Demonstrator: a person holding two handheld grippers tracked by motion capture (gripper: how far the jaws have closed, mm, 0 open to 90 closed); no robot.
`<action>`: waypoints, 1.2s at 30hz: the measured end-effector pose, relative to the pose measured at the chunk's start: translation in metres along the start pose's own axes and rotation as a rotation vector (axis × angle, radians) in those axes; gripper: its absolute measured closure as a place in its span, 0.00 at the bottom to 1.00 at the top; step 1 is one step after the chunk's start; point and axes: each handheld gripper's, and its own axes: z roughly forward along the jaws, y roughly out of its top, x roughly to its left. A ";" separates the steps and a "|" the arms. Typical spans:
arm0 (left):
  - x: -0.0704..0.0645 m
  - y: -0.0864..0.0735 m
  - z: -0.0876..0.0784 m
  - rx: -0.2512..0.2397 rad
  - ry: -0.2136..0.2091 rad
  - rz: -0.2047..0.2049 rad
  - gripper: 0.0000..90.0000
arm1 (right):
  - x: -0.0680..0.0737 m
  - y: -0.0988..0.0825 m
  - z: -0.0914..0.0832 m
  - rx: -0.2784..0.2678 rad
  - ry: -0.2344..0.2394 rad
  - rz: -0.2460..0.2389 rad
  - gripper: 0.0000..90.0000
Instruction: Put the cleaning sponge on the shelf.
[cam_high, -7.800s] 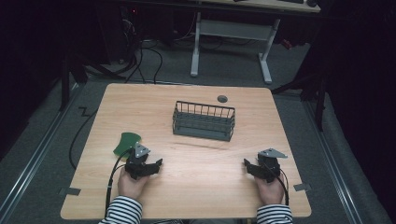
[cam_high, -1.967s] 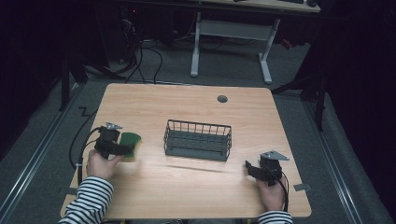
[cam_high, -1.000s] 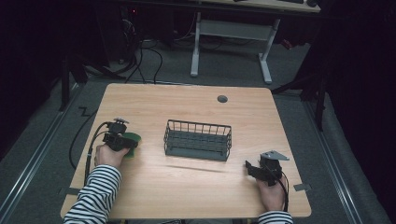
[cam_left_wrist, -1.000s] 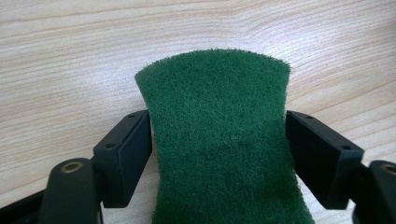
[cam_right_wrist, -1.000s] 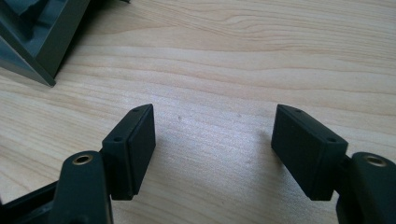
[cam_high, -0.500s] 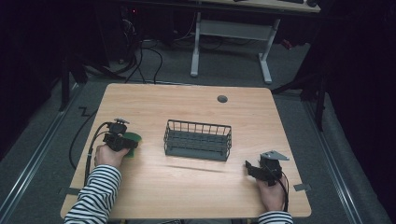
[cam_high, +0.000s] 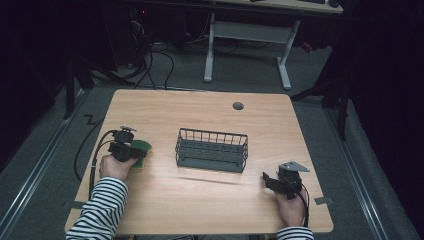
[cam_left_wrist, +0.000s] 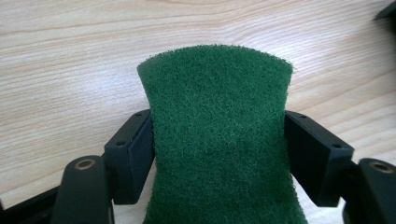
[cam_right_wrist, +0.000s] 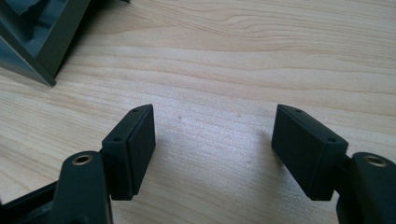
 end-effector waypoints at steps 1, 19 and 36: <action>-0.001 0.000 -0.002 -0.007 -0.004 0.003 0.34 | 0.000 0.000 0.000 0.000 0.000 0.001 0.34; -0.021 0.003 -0.051 -0.088 -0.062 0.125 0.34 | 0.000 0.000 0.000 0.001 0.000 0.000 0.34; -0.054 0.036 -0.090 -0.176 -0.150 0.210 0.34 | 0.000 0.000 0.000 0.000 0.001 0.001 0.34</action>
